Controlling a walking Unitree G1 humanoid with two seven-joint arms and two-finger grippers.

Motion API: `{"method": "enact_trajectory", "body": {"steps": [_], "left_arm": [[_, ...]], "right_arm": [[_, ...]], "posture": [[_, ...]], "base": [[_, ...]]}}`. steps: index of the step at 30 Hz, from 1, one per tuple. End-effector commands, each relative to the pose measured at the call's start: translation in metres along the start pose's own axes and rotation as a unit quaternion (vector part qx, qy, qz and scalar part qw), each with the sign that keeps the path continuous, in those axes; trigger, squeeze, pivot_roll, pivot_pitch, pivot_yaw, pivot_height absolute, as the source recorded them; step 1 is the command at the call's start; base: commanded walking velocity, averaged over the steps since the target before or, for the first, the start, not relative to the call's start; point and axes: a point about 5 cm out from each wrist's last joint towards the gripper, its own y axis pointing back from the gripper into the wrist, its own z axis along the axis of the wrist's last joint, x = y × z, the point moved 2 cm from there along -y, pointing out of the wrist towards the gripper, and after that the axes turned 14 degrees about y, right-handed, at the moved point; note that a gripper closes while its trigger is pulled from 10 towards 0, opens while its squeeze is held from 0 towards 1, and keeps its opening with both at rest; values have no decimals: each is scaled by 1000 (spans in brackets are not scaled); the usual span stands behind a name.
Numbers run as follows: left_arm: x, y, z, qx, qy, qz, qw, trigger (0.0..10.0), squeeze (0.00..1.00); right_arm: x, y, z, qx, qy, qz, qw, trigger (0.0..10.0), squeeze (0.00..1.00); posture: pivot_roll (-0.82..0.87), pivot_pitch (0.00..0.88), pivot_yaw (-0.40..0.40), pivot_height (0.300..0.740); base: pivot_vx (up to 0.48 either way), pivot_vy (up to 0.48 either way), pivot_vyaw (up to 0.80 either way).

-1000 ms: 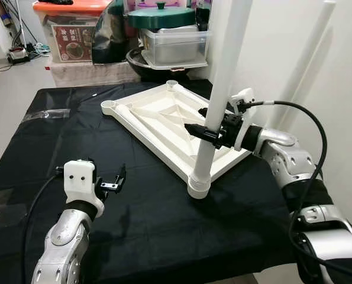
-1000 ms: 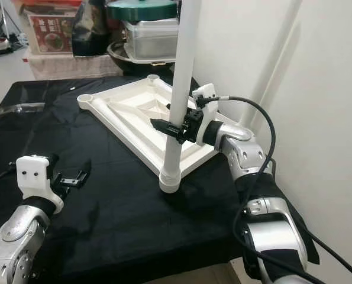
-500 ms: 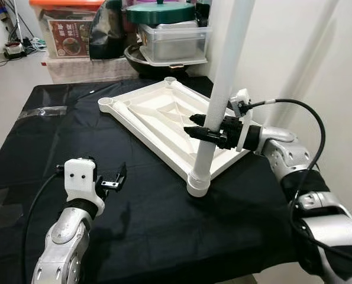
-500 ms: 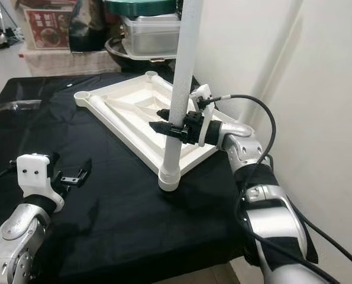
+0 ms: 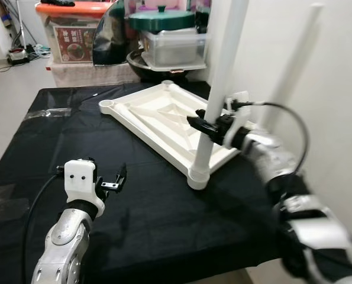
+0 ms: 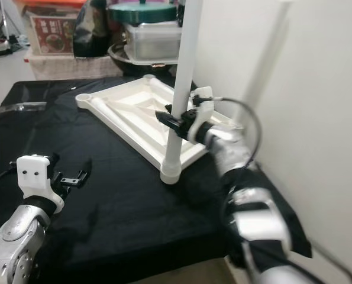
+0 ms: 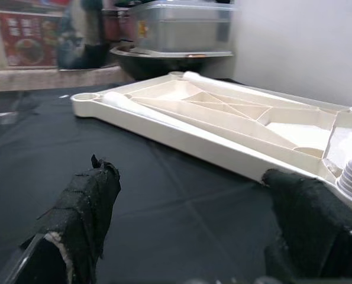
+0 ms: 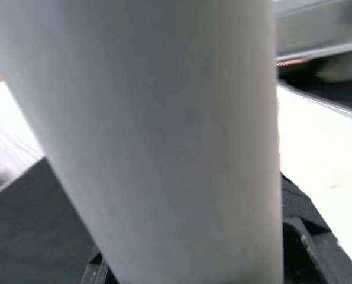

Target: Building children table

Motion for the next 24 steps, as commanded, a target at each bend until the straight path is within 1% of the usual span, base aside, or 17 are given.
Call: {"method": "enact_trajectory", "body": {"steps": [1,3,4,5,6,7,9,13,14,15,16,19,20,21,22,23,24], "left_arm": [[4,1,-3,9,-7,11,1000,10000,0],[4,1,-3,9,-7,11,1000,10000,0],[5,1,-3,10,-9,13,1000,10000,0],[5,1,-4,14,-9,14,1000,10000,0],[5,1,-4,14,-9,14,1000,10000,0],[6,0,-5,19,-8,15,1000,10000,0],[7,0,-5,21,-8,16,1000,10000,0],[7,0,-6,22,-9,17,1000,10000,0],[8,-1,-6,22,-10,19,1000,10000,0],[8,-1,-6,22,-10,19,1000,10000,0],[8,-1,-6,21,-11,21,1000,10000,0],[8,-1,-6,21,-11,21,1000,10000,0],[7,-1,-6,21,-11,22,999,10000,0],[7,-1,-6,21,-11,22,999,10000,0],[7,-2,-7,22,-10,20,1000,10000,0],[7,-2,-7,22,-10,20,1000,10000,0],[6,-2,-8,23,-9,17,1000,10000,0]], "right_arm": [[-6,18,-29,63,-50,-131,988,0,0],[-6,18,-29,63,-50,-131,988,0,0],[15,24,-33,66,-69,-159,983,0,0],[30,27,-32,65,-78,-176,979,0,0],[30,27,-32,65,-78,-176,979,0,0],[39,26,-29,63,-81,-180,978,0,0],[42,24,-26,65,-78,-182,978,0,0],[40,22,-22,62,-74,-188,977,0,0],[41,18,-18,70,-77,-176,979,0,0],[41,18,-18,70,-77,-176,979,0,0],[46,12,-14,78,-72,-141,984,10000,0],[46,12,-14,78,-72,-141,984,10000,0],[45,12,-5,65,-74,-138,986,10000,1000],[45,12,-5,65,-74,-138,986,10000,1000],[39,11,6,41,-68,-121,990,10000,1000],[39,11,6,41,-68,-121,990,10000,1000],[33,9,20,1,-64,-86,994,10000,0]], "posture": [[65,0,-66,740],[65,0,-66,740],[65,0,-60,740],[63,0,-63,740],[63,0,-63,740],[62,0,-65,740],[62,0,-68,740],[62,0,-71,740],[66,0,-75,740],[66,0,-75,740],[66,0,-75,740],[66,0,-75,740],[61,0,-71,740],[61,0,-71,740],[57,0,-65,740],[57,0,-65,740],[53,0,-63,740]], "base": [[0,0,0],[0,0,0],[0,0,0],[0,0,0],[0,0,0],[0,0,0],[0,0,0],[0,0,0],[0,0,0],[0,0,0],[0,0,0],[0,0,0],[0,0,0],[0,0,0],[0,0,0],[0,0,0],[0,0,0]]}}
